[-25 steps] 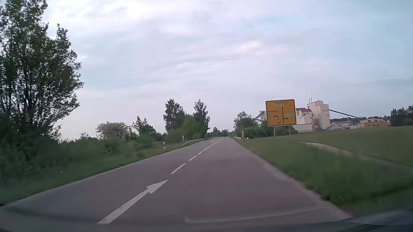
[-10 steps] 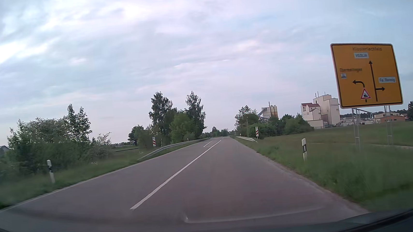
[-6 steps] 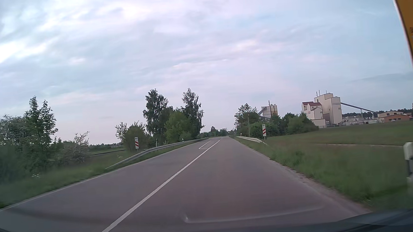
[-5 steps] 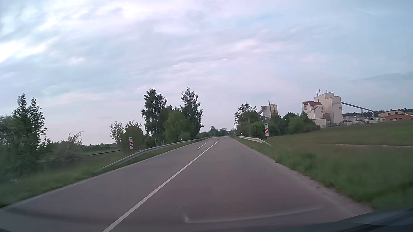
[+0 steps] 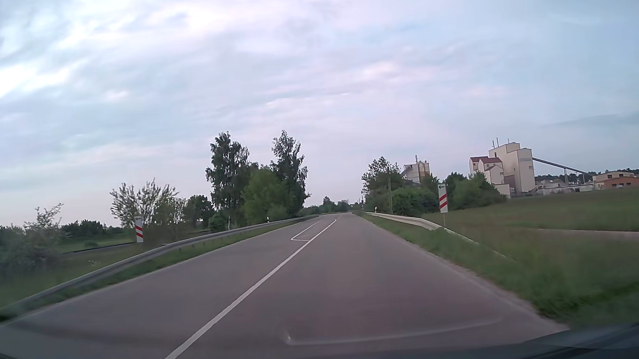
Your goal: Follow the waypoints while adhering to traffic rules and regulations
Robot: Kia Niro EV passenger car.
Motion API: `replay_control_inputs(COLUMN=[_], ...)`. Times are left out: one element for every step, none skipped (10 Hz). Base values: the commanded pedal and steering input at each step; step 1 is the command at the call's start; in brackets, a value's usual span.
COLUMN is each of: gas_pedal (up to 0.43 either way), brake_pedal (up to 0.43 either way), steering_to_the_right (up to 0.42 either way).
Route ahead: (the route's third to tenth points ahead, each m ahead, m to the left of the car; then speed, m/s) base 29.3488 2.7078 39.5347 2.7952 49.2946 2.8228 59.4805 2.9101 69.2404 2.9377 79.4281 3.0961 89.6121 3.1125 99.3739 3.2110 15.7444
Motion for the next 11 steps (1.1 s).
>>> replay_control_inputs(gas_pedal=[0.169, 0.169, 0.169, 0.169, 0.169, 0.169, 0.169, 0.169, 0.169, 0.169, 0.169], brake_pedal=[0.000, 0.000, 0.000, 0.000, 0.000, 0.000, 0.000, 0.000, 0.000, 0.000, 0.000], steering_to_the_right=[0.003, 0.003, 0.003, 0.003, 0.003, 0.003, 0.003, 0.003, 0.003, 0.003, 0.003])
